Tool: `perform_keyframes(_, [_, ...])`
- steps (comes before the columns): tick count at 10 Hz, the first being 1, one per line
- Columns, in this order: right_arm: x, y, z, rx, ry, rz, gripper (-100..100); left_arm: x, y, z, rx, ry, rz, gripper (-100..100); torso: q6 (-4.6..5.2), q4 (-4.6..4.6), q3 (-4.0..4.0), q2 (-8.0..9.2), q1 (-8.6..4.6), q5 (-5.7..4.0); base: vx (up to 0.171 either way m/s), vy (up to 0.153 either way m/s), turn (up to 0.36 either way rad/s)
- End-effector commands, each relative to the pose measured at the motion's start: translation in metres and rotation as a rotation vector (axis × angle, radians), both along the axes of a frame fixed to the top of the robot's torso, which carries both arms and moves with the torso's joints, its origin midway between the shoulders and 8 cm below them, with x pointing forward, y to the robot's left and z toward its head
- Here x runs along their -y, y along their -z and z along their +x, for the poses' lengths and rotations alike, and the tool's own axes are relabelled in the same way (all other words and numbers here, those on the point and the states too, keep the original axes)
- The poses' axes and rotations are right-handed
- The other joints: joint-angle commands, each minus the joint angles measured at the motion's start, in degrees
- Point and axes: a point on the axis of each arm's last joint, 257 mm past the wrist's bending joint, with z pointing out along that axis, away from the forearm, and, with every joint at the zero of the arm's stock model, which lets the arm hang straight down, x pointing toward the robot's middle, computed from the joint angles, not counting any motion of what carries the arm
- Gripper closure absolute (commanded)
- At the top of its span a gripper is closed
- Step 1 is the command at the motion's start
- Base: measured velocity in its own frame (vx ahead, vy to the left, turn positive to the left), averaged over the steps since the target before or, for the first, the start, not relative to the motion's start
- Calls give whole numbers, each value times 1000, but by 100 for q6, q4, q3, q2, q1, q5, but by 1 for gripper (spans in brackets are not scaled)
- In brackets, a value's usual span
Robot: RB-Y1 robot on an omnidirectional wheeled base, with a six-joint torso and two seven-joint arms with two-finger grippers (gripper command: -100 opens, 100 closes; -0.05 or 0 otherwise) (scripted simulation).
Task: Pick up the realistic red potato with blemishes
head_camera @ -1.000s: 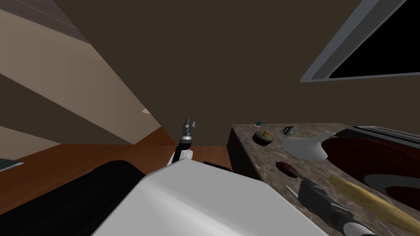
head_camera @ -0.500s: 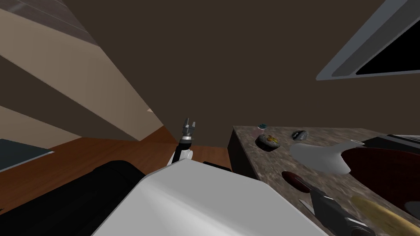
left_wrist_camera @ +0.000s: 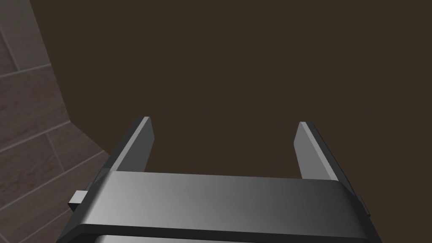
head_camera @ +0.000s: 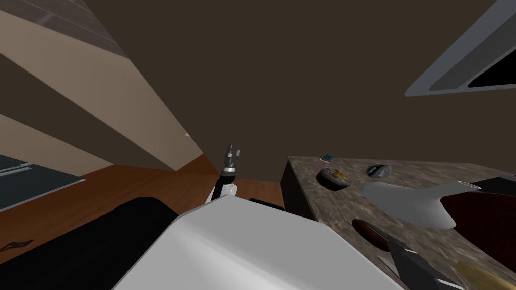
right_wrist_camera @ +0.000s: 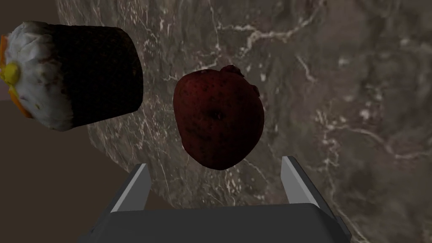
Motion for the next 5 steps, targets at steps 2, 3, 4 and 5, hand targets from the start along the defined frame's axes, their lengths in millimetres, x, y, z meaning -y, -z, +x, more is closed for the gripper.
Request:
perform_keyframes(2, [5, 11, -2, 4, 21, 0, -100, 0, 0, 0, 0, 0, 0, 0, -2, 0, 0, -1, 2, 0, 16, -1, 104])
perform_keyframes(3, [7, 16, -2, 5, 29, 0, -100, 0, 0, 0, 0, 0, 0, 0, -2, 0, -1, -3, 2, 0, 17, 0, 92])
perform_keyframes(4, [6, 13, -1, 5, 26, 2, -100, 0, 0, 0, 0, 0, 0, 0, -1, 0, -1, -2, 2, 0, 8, -1, 17])
perform_keyframes(5, [7, 14, -1, 4, 25, 1, 100, 0, 0, 0, 0, 0, 0, 0, 1, 0, 1, 1, 3, 1, 0, 0, -11])
